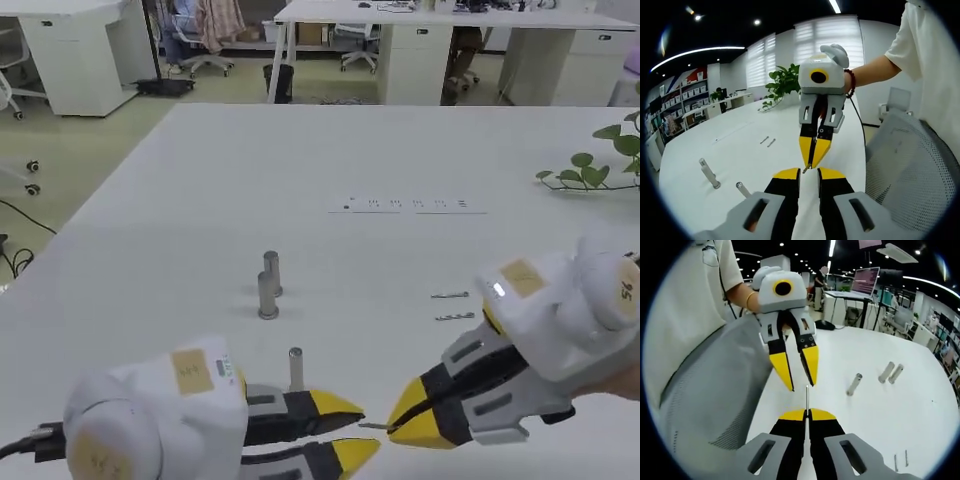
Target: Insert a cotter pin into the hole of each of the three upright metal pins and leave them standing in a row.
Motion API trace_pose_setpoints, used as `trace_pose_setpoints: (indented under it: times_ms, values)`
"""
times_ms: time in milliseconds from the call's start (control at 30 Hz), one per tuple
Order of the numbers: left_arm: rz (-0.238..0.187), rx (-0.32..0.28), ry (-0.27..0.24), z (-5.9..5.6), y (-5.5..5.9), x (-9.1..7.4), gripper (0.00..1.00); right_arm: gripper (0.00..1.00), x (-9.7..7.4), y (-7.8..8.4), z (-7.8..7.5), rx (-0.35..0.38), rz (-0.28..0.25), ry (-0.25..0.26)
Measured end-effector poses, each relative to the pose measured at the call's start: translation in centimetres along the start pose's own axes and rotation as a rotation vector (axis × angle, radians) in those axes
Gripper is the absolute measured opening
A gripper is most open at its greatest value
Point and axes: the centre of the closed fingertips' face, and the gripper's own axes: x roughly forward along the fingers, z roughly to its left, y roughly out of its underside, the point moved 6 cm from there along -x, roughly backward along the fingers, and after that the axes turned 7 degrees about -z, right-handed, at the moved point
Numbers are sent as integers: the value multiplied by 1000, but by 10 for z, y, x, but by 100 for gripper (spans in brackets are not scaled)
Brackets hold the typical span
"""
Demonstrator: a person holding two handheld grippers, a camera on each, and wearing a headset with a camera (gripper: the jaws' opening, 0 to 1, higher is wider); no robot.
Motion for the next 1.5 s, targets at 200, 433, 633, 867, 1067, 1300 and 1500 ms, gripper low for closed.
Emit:
trace_pose_setpoints:
  times_ms: [200, 433, 633, 867, 1067, 1300, 1500]
  values:
    - [-8, -25, -82, 12, 4, -4, 20, 2, 3, 4, -11, -43, 67, 61]
    - [-19, -72, -196, 30, 12, -12, 25, 2, 9, 5, -23, -77, 117, 99]
    - [-35, -135, -280, 48, 18, -18, 25, 2, 17, 6, -35, -90, 159, 132]
    - [-24, -174, -340, 62, 32, -21, 25, 2, 22, 4, -48, -96, 189, 173]
    - [5, -183, -370, 71, 43, -20, 24, 2, 26, 5, -55, -104, 215, 196]
    - [33, -184, -384, 84, 52, -14, 24, 2, 31, 3, -65, -117, 236, 225]
    - [48, -181, -375, 93, 57, -5, 23, 2, 36, -1, -72, -110, 234, 237]
